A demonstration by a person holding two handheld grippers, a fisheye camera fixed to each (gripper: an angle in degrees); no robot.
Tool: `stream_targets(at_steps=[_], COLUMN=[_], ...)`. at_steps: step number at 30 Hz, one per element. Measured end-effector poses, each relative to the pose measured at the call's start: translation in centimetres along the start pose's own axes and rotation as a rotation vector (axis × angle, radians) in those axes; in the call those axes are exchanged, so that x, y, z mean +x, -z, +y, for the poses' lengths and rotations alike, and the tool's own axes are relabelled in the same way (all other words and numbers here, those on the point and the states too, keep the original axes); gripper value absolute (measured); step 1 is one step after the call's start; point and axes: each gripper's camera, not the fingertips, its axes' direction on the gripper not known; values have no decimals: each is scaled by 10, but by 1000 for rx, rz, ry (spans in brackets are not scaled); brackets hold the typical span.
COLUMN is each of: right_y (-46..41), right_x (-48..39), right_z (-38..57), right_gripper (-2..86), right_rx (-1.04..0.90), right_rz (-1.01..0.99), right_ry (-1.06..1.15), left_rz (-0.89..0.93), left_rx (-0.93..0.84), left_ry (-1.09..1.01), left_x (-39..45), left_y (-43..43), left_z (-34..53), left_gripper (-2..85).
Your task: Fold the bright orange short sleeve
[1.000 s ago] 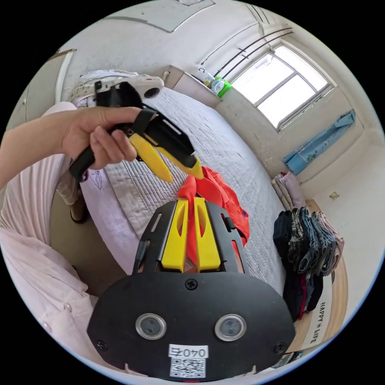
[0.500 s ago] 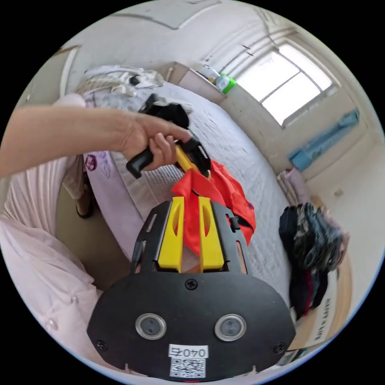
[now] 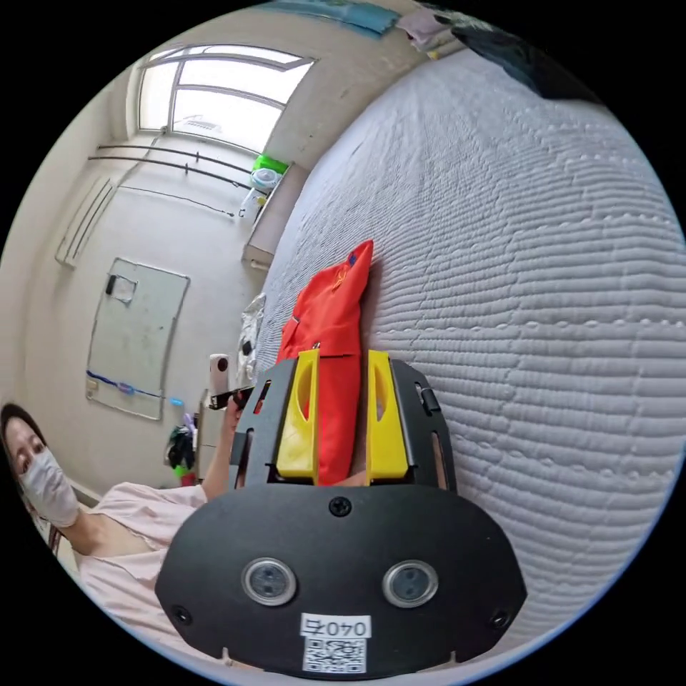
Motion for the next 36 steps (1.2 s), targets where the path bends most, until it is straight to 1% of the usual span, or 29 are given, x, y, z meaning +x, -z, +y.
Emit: stream_targets(at_steps=[2,5,10,14,16,18,19,23,28,30,34,36], right_y=[1,14,52,34,37,50,61,105,168,194,259,289], right_x=[7,9,17,9,0,-17,-28,-65,-85,-84,-71,-66], right_z=[-7,-7,-9,-26,-28,-24,-19,9,62,84,126,134], right_gripper=[102,98,98,77,64,61,61,60,60,62,61,61], right_rx=[-53,-60,1,-78,-84,-73,-65,-15,84,134,252,294], right_rz=[-80,-95,-152,-270,-246,-187,-166,-134,-85,-65,36,96], right_ry=[-32,-63,-119,-118,-103,-55,-23,51,83,76,37,21], left_rz=[-63,-122,-43,-33,47,162,172,156,161,182,213,224], left_rx=[-12,-36,-45,-49,-19,44,52,33,-60,-127,-220,-257], left_ry=[-44,-87,-10,14,42,44,33,-101,-238,-291,-370,-440], left_x=[16,36,39,50,56,71,77,143,228,271,339,395], left_y=[-5,-12,-19,-23,-20,-6,-3,5,-19,-50,-113,-159], left_z=[0,-1,1,4,9,18,20,30,37,38,33,23], left_gripper=[-5,-4,-4,-11,-12,-12,-12,-11,-11,-10,-10,-10])
